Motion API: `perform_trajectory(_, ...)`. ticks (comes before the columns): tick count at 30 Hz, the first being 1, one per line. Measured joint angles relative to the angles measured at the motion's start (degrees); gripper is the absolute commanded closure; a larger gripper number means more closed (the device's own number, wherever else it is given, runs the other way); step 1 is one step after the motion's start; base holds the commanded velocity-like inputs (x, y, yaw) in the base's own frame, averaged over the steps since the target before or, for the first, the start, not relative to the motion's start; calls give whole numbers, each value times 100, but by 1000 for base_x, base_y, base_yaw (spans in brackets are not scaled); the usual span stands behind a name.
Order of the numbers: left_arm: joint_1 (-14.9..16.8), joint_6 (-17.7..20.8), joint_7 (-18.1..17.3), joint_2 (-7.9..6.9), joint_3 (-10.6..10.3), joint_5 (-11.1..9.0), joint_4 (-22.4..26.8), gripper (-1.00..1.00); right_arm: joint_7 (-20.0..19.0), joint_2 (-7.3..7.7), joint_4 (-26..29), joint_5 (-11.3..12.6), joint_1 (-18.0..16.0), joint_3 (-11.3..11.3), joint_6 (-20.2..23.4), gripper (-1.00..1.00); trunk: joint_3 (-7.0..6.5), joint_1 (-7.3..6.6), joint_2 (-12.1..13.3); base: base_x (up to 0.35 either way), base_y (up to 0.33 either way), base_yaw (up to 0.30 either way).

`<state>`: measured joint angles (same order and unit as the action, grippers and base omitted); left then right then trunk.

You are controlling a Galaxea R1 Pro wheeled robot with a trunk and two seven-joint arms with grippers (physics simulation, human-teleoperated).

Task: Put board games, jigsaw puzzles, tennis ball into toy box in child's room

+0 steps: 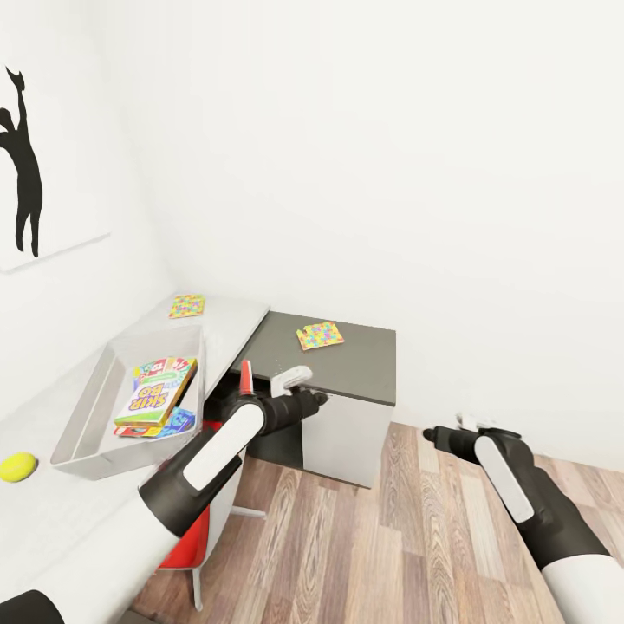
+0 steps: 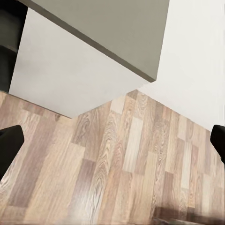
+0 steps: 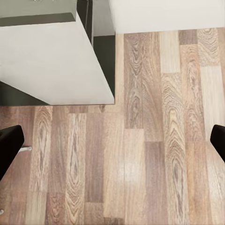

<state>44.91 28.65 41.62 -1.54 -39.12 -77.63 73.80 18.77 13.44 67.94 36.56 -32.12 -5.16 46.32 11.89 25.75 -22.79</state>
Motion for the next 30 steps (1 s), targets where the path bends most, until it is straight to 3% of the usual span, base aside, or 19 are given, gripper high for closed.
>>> perform_trajectory(12,-351,-18,26,250,-47,28,-86,-100,-75,16,21,-5,13,-85,-56,-100,-1,0,0,0,0,0)
perform_trajectory(14,-286,-72,25,314,17,91,-21,-100,-131,62,86,54,-52,-21,9,-100,-1,0,-1,0,0,0)
perform_trajectory(19,-124,-72,27,317,170,102,139,-100,-135,63,247,131,-213,6,57,-100,-1,0,-1,0,0,0)
perform_trajectory(30,55,-71,27,317,171,101,379,-100,-135,63,484,131,-353,5,57,-100,-1,0,0,0,0,0)
